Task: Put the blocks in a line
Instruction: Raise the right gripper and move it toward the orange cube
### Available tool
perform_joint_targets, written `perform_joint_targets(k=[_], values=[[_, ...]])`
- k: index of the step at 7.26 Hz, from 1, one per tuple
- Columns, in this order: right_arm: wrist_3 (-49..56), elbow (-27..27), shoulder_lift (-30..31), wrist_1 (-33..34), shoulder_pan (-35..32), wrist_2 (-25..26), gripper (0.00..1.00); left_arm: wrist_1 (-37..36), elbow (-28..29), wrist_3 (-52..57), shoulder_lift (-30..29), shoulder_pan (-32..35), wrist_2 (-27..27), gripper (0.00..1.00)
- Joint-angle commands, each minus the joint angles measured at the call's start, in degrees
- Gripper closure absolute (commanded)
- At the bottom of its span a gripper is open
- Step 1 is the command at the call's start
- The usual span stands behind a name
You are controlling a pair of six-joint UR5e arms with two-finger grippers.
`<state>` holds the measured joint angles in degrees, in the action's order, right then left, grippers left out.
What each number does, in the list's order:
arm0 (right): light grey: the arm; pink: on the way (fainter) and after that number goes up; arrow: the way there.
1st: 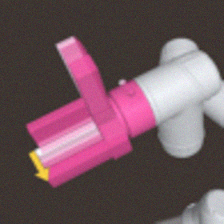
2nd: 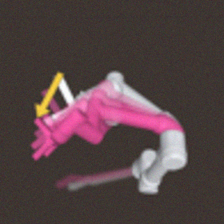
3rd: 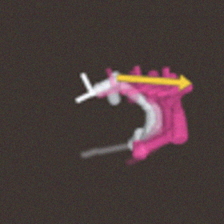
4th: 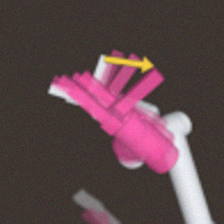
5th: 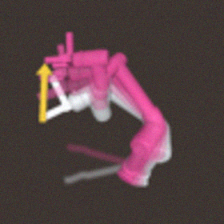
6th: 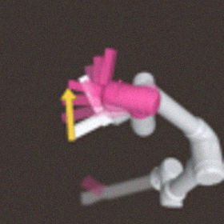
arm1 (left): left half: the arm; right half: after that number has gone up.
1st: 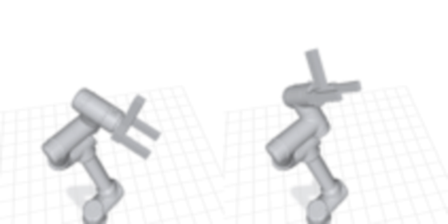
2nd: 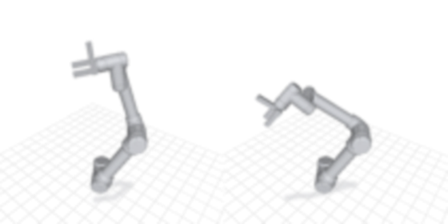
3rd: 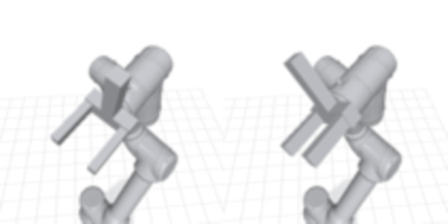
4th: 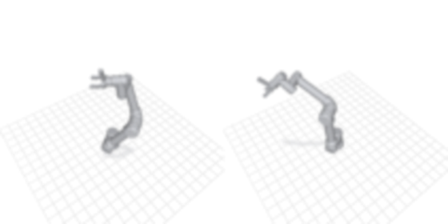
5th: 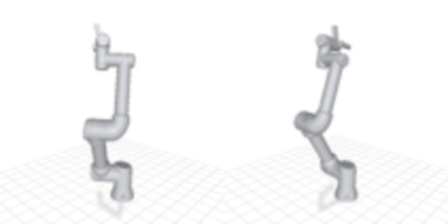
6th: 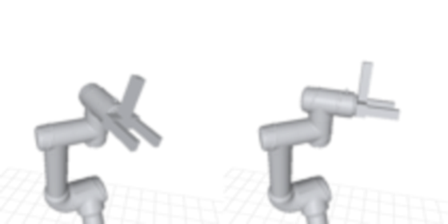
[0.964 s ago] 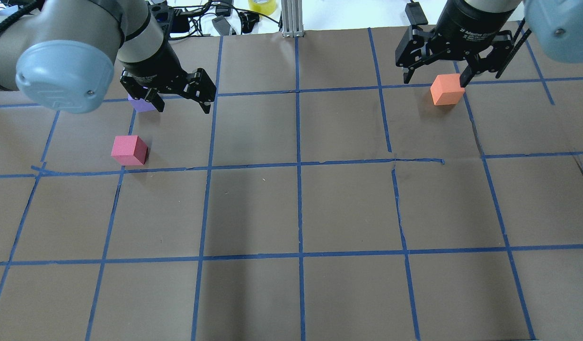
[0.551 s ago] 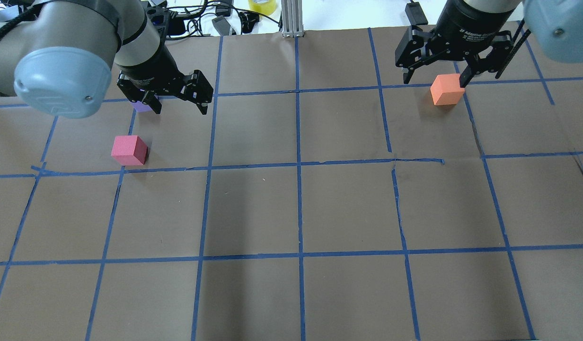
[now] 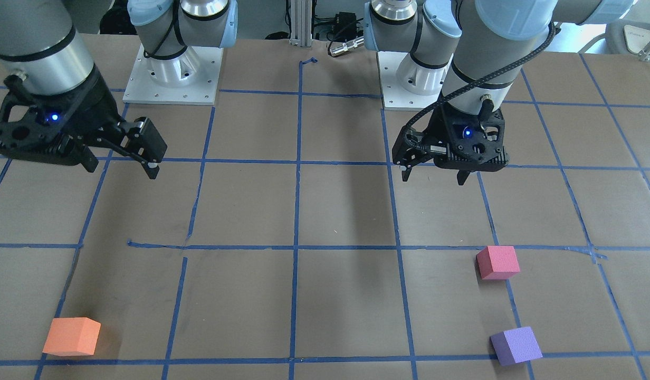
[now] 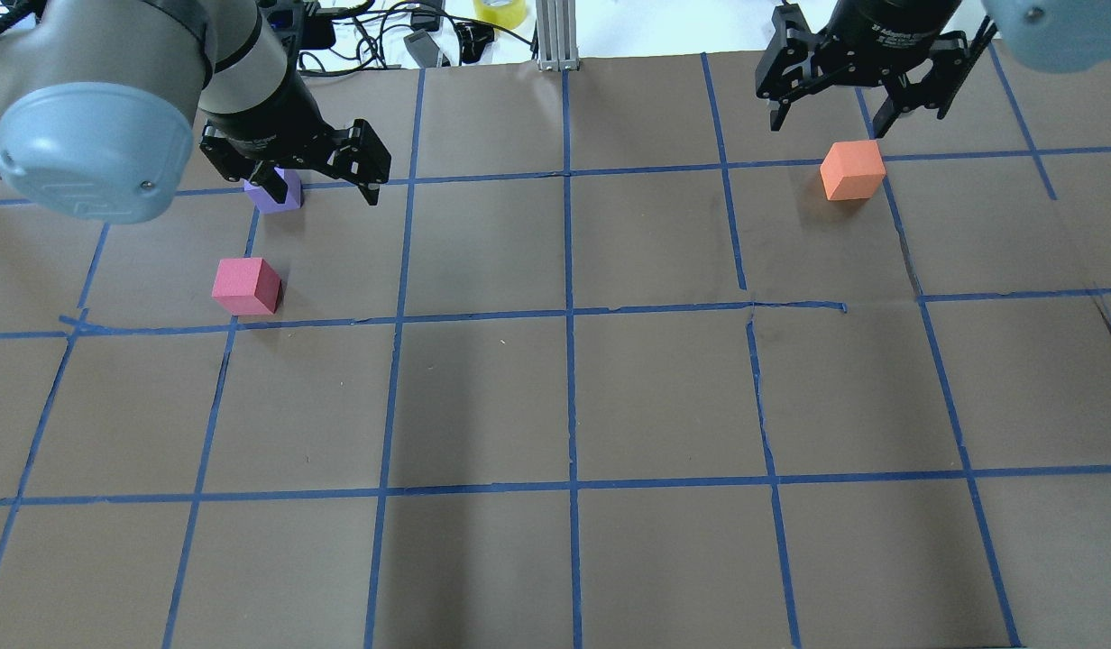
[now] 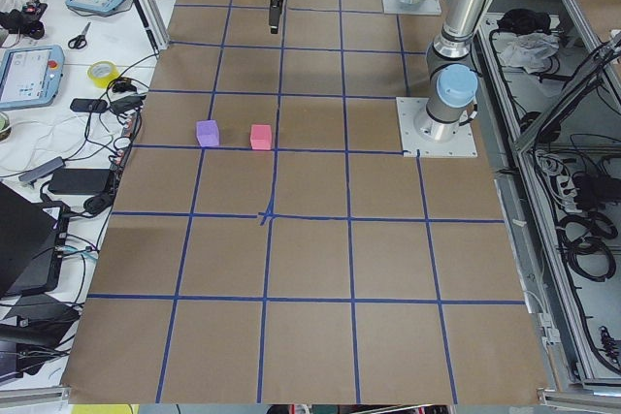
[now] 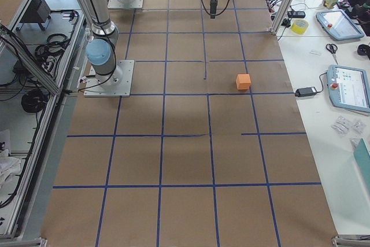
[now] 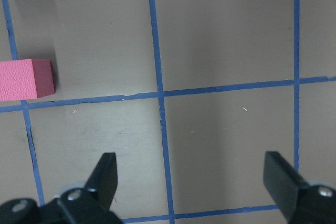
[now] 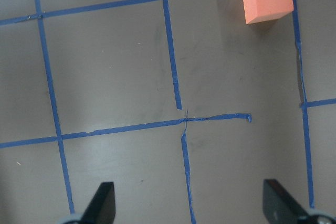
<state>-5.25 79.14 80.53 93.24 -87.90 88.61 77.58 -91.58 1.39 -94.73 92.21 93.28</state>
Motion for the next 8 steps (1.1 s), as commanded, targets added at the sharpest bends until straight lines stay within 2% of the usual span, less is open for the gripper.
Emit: perform_joint_targets(k=[1,2,3,4,5,6,8], values=[[4.70,-11.32,-10.60,0.10,4.55,-0.62,0.00,-0.14,0.09,-0.25,0.25,0.08,5.34,0.00],[10.21,-16.51,-16.40,0.19,6.93,-0.63,0.00,-1.54,0.18,-0.34,0.34,0.08,2.55,0.00],[14.87,-18.48,-20.11,0.71,9.82,-0.72,0.00,-1.12,0.09,-0.34,0.60,0.08,0.87,0.00],[17.97,-17.98,-21.54,1.93,11.07,-0.63,0.00,-0.42,0.09,-0.17,0.69,0.08,-0.71,0.00],[20.35,-17.02,-22.94,1.86,11.08,-0.46,0.00,3.24,0.09,1.75,0.69,-0.18,-4.12,0.00],[21.33,-13.96,-22.96,2.03,11.17,-0.54,0.00,3.72,0.26,1.16,0.86,-0.10,-4.42,0.00],[23.26,-3.26,-22.87,17.24,11.26,0.16,0.00,3.98,-0.26,1.06,1.22,-0.10,-3.55,0.00]])
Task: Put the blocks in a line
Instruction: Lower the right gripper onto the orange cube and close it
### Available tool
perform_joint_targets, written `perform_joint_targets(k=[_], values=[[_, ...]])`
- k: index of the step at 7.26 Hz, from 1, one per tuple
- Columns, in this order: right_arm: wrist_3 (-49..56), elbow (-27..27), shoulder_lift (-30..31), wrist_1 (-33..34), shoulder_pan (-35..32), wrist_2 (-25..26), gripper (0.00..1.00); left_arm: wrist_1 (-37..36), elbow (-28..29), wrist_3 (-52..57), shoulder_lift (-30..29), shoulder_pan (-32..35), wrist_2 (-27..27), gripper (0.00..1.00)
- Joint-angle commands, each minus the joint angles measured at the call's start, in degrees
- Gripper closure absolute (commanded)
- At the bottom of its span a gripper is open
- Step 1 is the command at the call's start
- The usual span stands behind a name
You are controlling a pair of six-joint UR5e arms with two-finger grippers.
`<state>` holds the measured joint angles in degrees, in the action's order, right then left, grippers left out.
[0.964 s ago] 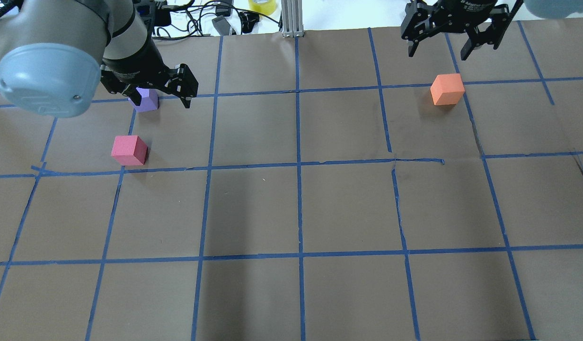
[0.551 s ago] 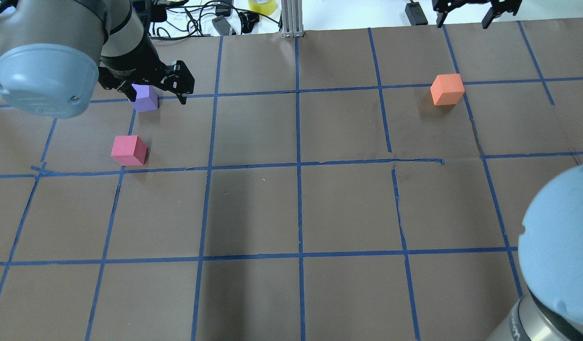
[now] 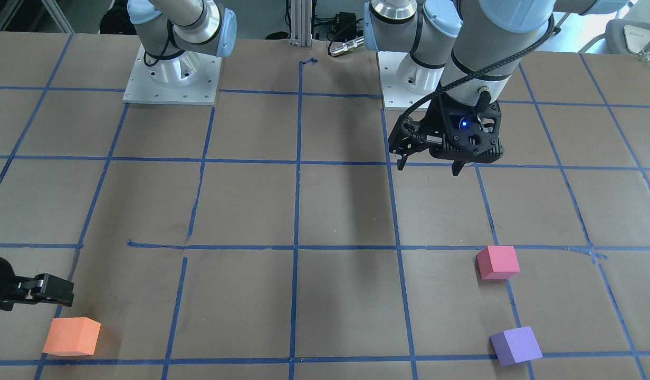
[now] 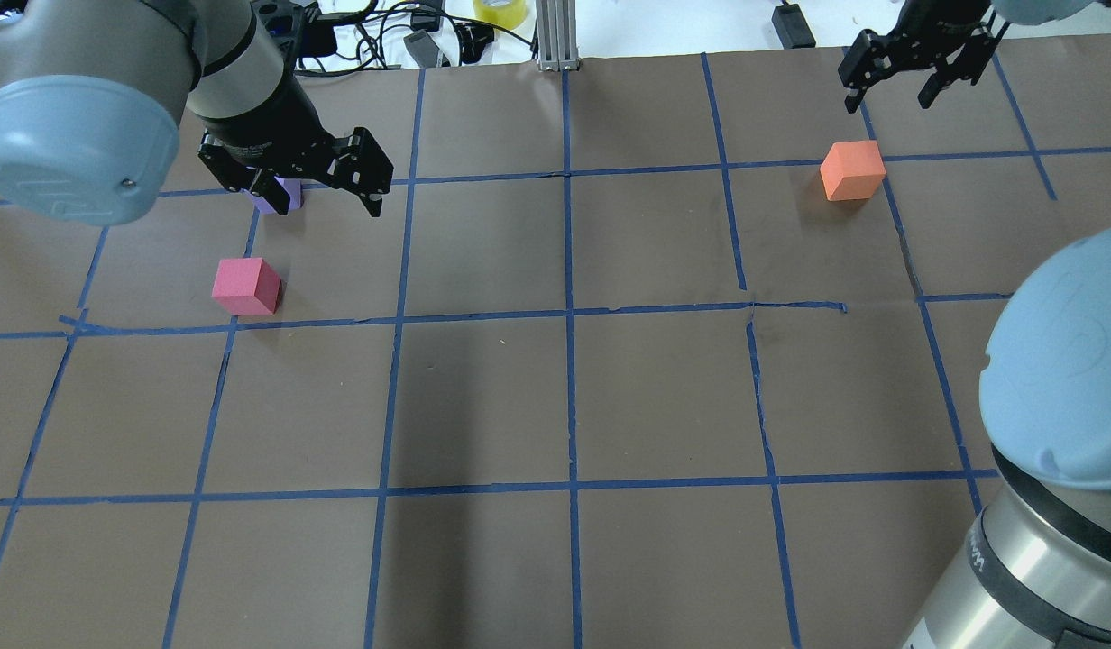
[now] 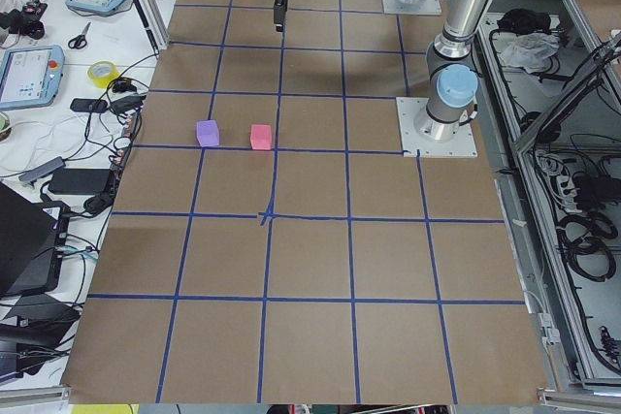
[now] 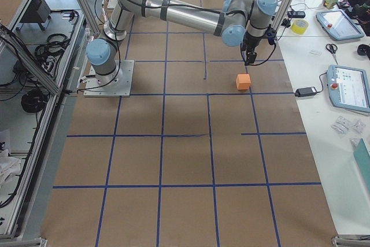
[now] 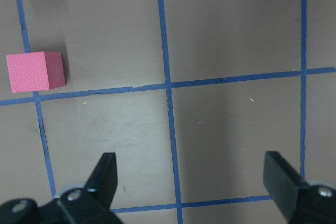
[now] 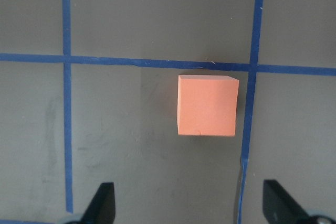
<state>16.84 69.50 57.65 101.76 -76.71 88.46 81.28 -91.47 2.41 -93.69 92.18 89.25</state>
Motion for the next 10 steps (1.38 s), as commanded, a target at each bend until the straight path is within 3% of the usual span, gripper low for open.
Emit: perform_joint_targets(k=[1,3,10], values=[[1.62,9.66,-0.61,15.94,0.24,0.40,0.00,0.11,-0.29,0.05,0.00,-0.16,0.39,0.00],[4.76,9.43,-4.03,19.51,0.59,0.22,0.00,0.20,-0.73,0.05,-0.35,-0.33,0.04,0.00],[4.43,5.30,-9.66,19.44,1.56,-0.22,0.00,-0.33,-0.82,0.84,-1.49,-0.51,0.31,0.00]])
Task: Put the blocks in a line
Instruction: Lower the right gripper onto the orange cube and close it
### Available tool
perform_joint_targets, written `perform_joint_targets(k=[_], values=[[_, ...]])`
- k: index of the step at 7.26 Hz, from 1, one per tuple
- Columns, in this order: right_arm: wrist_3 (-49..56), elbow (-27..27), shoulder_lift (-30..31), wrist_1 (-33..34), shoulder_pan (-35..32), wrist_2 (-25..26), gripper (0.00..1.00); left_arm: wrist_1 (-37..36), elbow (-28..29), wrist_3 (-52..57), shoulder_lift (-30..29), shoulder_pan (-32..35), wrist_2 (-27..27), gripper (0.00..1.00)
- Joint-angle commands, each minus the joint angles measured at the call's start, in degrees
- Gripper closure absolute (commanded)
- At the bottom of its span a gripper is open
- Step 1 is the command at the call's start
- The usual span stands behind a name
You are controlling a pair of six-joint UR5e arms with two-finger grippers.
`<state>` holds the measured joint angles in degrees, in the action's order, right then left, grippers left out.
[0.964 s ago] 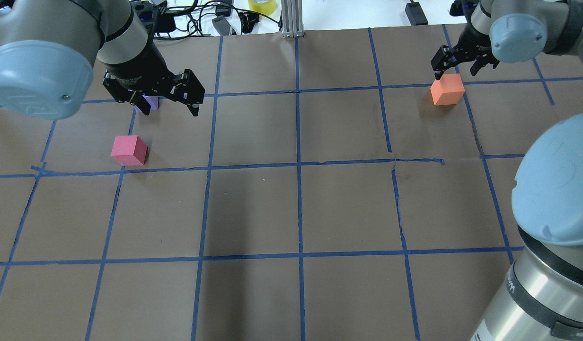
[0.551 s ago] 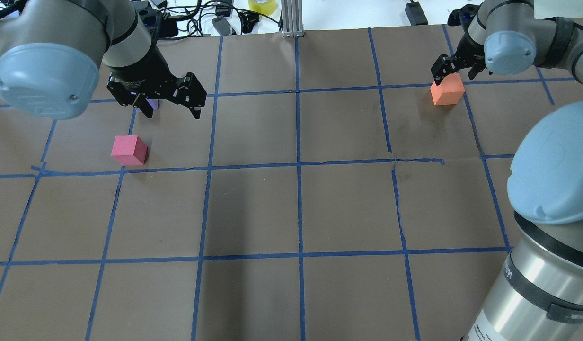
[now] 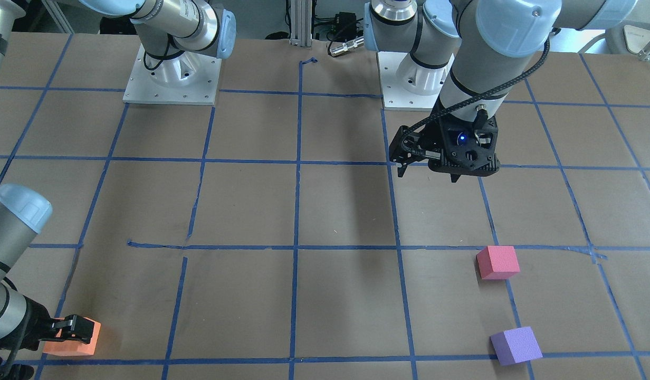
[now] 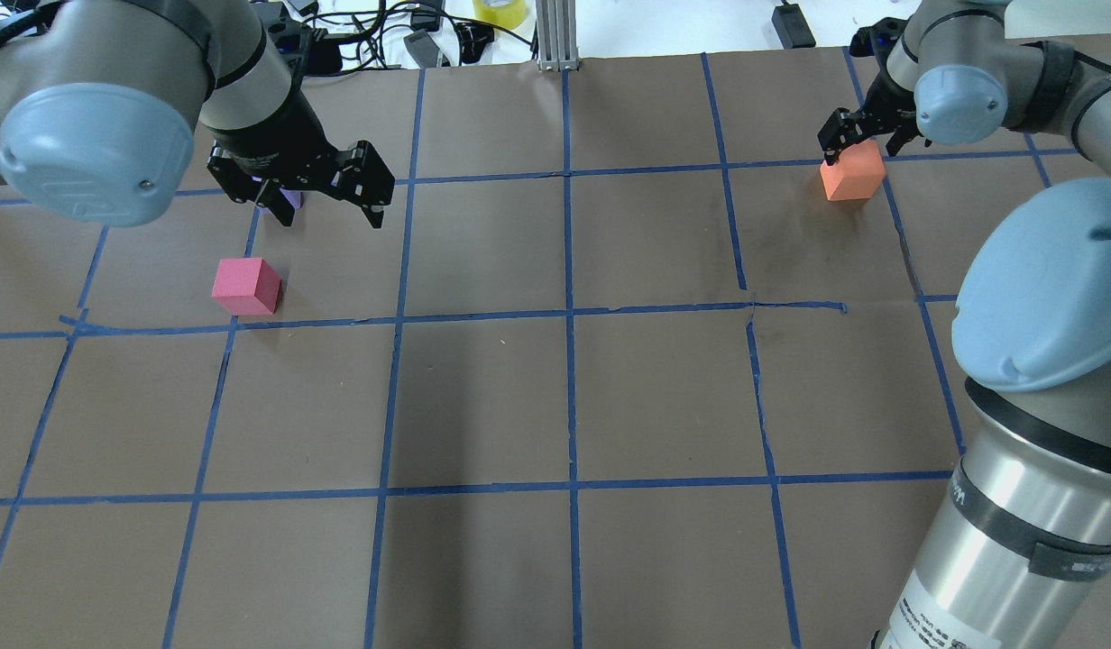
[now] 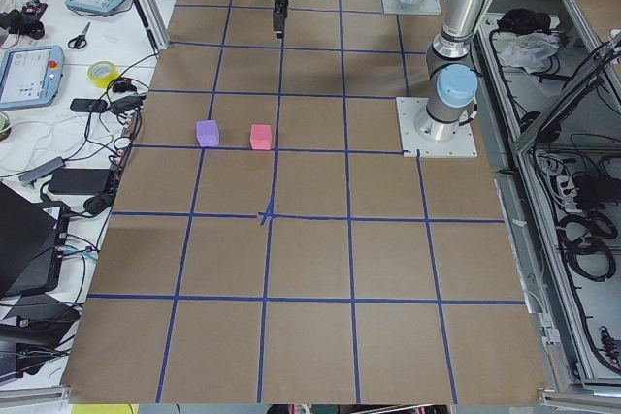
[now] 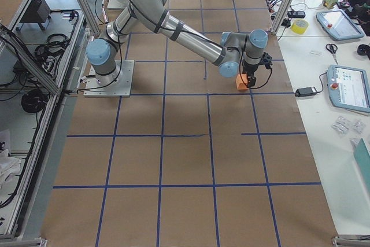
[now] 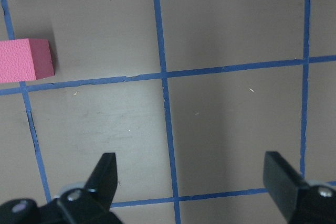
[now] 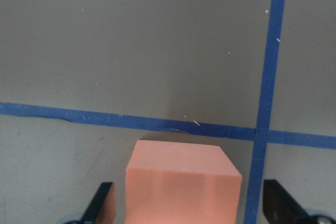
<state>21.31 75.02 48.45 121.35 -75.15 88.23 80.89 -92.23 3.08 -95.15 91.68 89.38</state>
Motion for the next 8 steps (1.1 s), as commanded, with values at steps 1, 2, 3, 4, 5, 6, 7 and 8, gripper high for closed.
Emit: perform_joint_targets(k=[1,2,3,4,5,6,7,8], values=[[-0.12,-0.40,-1.07,-0.06,0.00,0.01,0.00,0.05,-0.06,0.18,-0.03,-0.01,0.26,0.00],[-0.12,-0.40,-1.51,-0.06,0.00,-0.08,0.00,0.14,-0.06,-0.17,-0.03,-0.01,0.26,0.00],[-0.04,-0.40,-1.52,-0.15,0.00,-0.17,0.00,0.05,-0.06,-0.35,0.05,-0.01,0.09,0.00],[-0.04,-0.40,-1.61,-0.06,0.00,-0.08,0.08,0.05,-0.06,-0.35,0.05,-0.01,0.18,0.00],[-0.04,-0.40,-1.61,-0.15,0.00,0.44,0.20,0.14,-0.06,-0.53,0.14,0.07,0.26,0.00],[-0.12,-0.40,-1.61,-0.15,0.00,0.71,0.32,0.14,-0.06,-0.70,0.23,0.08,0.18,0.00],[-0.12,-0.40,-1.52,-0.24,0.00,0.71,0.41,0.05,-0.06,-0.70,0.23,0.08,0.18,0.00],[-0.12,-0.40,-1.52,-0.33,0.00,0.71,0.48,0.05,-0.06,-0.62,0.32,-0.01,0.18,0.00]])
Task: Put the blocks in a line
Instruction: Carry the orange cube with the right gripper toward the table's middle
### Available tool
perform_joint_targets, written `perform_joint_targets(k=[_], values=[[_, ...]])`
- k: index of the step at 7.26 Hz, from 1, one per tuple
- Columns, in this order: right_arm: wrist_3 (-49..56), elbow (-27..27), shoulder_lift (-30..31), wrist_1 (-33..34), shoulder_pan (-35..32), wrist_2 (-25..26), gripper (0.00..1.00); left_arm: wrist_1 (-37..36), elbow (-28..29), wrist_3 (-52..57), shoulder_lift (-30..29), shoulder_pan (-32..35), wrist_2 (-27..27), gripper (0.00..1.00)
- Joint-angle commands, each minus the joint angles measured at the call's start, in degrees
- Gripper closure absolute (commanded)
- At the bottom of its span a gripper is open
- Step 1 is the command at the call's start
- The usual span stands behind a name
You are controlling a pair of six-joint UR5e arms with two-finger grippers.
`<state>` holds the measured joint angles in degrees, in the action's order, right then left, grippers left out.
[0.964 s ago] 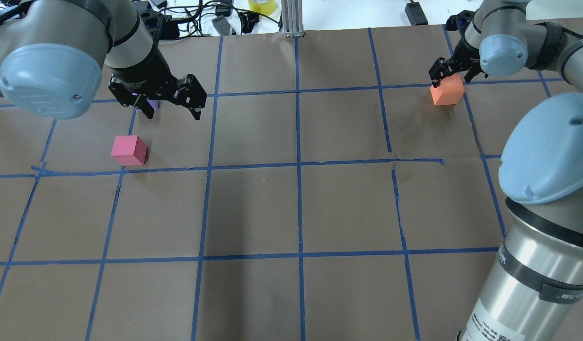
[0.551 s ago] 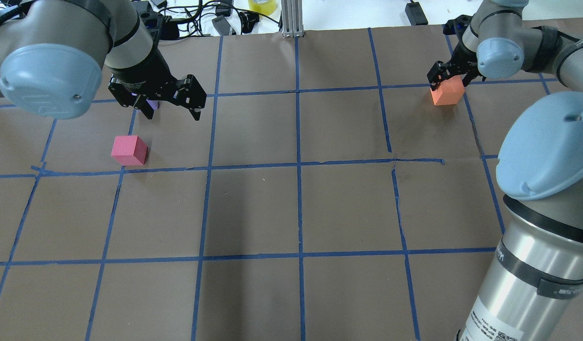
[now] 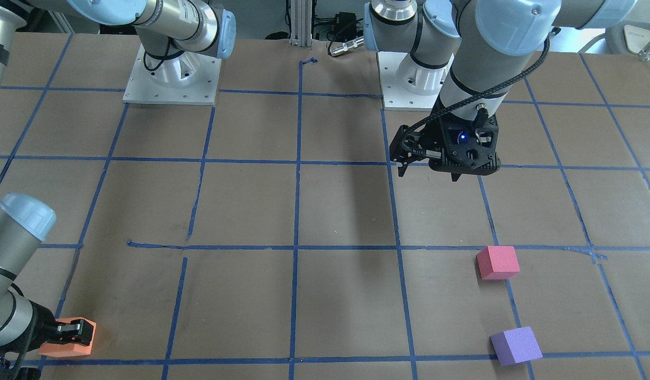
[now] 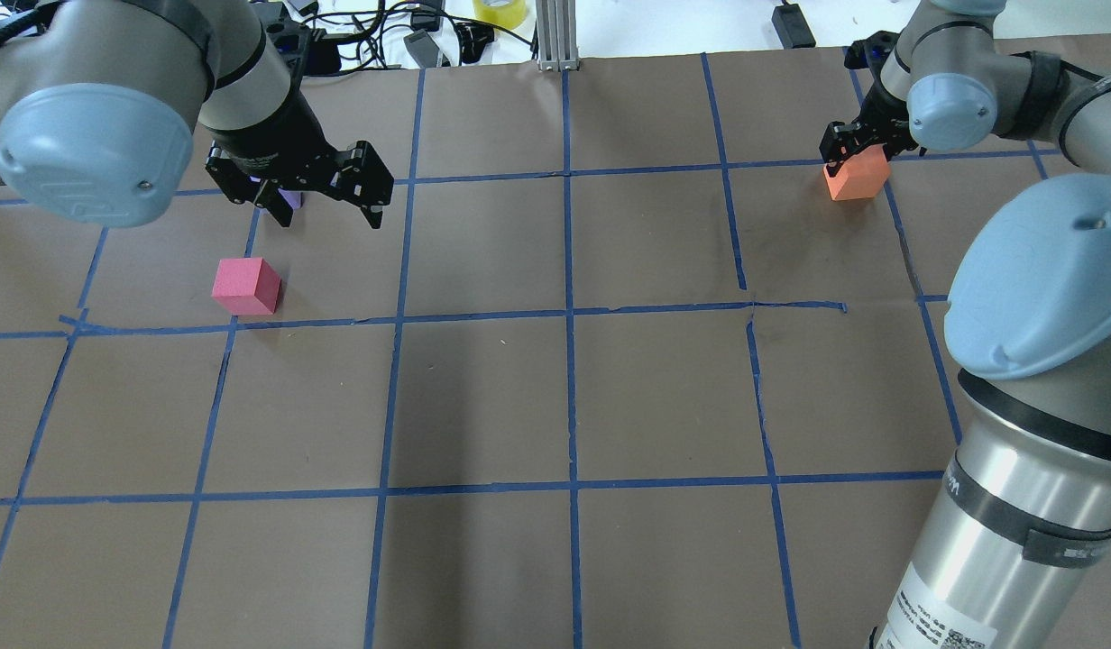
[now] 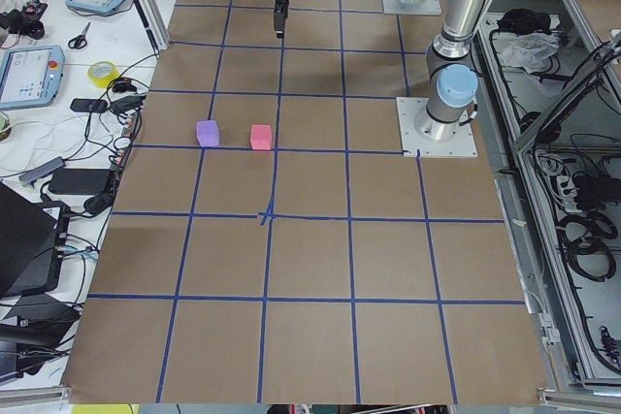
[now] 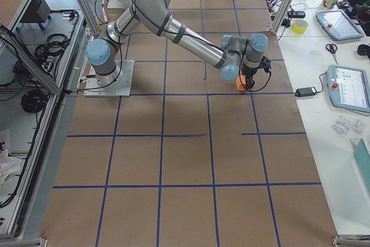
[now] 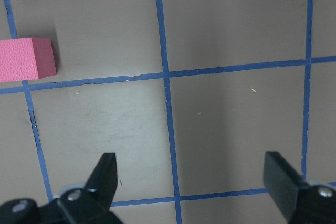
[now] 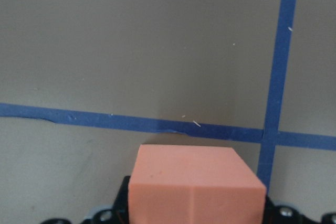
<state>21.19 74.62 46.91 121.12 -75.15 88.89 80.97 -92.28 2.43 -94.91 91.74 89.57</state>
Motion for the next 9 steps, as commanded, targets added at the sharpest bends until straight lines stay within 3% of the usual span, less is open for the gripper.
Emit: perform_joint_targets(k=[1,5,9], values=[[0.08,0.00,0.03,-0.10,0.00,0.05,0.51,0.58,-0.09,-0.05,0.60,-0.15,0.08,0.00],[-3.85,-0.08,1.08,-0.27,-2.62,-0.64,0.52,0.33,-0.61,-0.84,0.78,-0.77,-0.09,0.00],[-28.15,-4.82,0.56,-1.07,-21.48,-0.73,0.52,-0.11,-0.88,-0.58,1.04,-1.29,-0.01,0.00]])
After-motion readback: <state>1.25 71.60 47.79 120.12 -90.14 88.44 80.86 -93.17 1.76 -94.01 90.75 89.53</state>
